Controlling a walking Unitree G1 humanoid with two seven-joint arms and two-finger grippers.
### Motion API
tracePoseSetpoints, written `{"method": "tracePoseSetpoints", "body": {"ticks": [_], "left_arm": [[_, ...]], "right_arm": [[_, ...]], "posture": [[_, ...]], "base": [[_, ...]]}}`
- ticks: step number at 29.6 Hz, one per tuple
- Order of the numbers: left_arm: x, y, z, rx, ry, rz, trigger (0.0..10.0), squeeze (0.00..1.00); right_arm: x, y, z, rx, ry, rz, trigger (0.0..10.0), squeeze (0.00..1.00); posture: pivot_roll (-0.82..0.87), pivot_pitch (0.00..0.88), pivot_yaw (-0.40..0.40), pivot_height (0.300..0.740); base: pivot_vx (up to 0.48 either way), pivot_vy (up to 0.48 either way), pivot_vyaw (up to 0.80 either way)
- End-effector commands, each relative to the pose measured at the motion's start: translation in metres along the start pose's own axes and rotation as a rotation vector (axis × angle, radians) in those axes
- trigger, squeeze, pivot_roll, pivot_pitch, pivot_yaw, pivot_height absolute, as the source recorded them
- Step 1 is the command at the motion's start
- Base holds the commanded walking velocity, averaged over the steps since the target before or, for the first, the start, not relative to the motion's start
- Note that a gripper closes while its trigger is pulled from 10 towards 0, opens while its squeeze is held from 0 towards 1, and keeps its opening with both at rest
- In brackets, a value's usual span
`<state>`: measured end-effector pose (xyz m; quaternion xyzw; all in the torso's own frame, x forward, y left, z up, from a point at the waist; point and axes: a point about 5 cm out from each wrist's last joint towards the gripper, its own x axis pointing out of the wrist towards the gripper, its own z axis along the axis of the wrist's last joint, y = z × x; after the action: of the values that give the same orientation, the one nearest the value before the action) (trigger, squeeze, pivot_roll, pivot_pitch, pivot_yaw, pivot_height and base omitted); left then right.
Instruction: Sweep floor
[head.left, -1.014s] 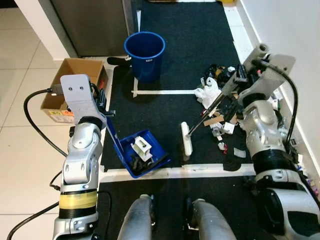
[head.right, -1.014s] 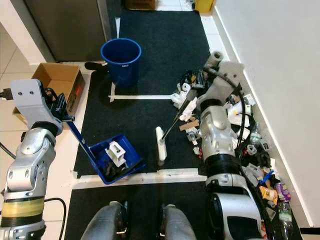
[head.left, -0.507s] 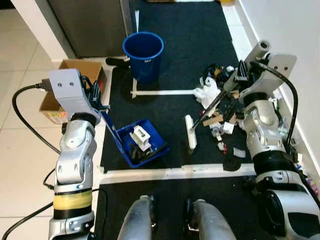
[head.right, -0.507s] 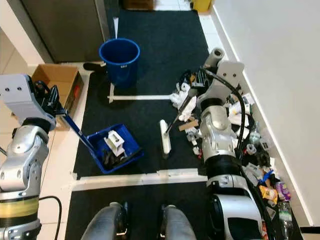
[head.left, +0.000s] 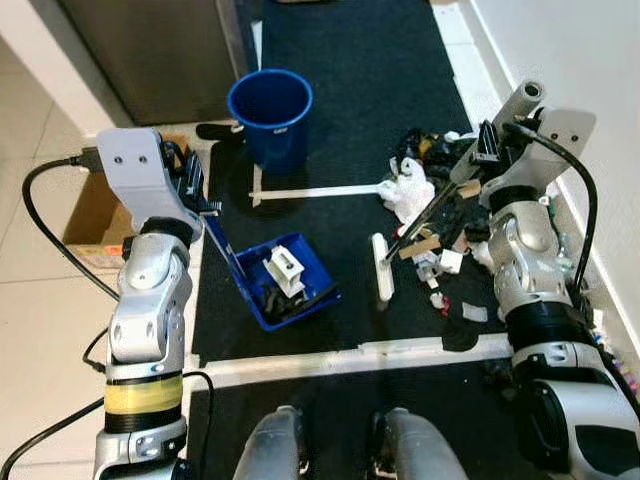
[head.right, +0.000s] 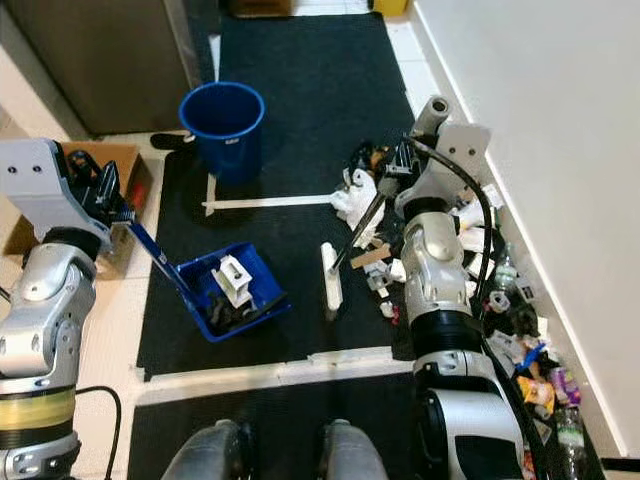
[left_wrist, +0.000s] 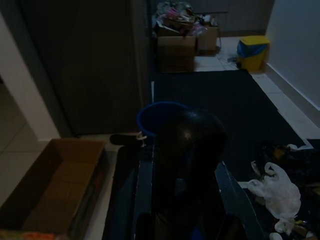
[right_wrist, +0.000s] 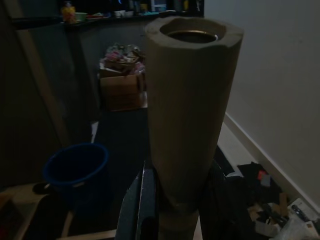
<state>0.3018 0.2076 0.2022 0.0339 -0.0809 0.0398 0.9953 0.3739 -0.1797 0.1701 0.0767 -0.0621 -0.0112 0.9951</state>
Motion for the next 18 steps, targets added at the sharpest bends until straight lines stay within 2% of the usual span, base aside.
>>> {"method": "tracePoseSetpoints", "body": {"ticks": [1,18], "left_arm": [[-0.0005,0.0006,0.0195,0.030,-0.101,-0.009,10.0,0.00],[-0.0001,-0.0029,0.0200,0.040,-0.104,-0.028,10.0,0.00]], "right_arm": [[0.0014,-0.0015,0.0101,0.002,-0.060,-0.006,10.0,0.00],[0.0015,-0.0018,0.0099,0.001,-0.057,-0.008,10.0,0.00]], "posture": [[0.04,0.164,-0.012,0.740],[0.04,0.164,-0.012,0.740]], "base": [[0.472,0.000,0.00],[0.470,0.000,0.00]]}}
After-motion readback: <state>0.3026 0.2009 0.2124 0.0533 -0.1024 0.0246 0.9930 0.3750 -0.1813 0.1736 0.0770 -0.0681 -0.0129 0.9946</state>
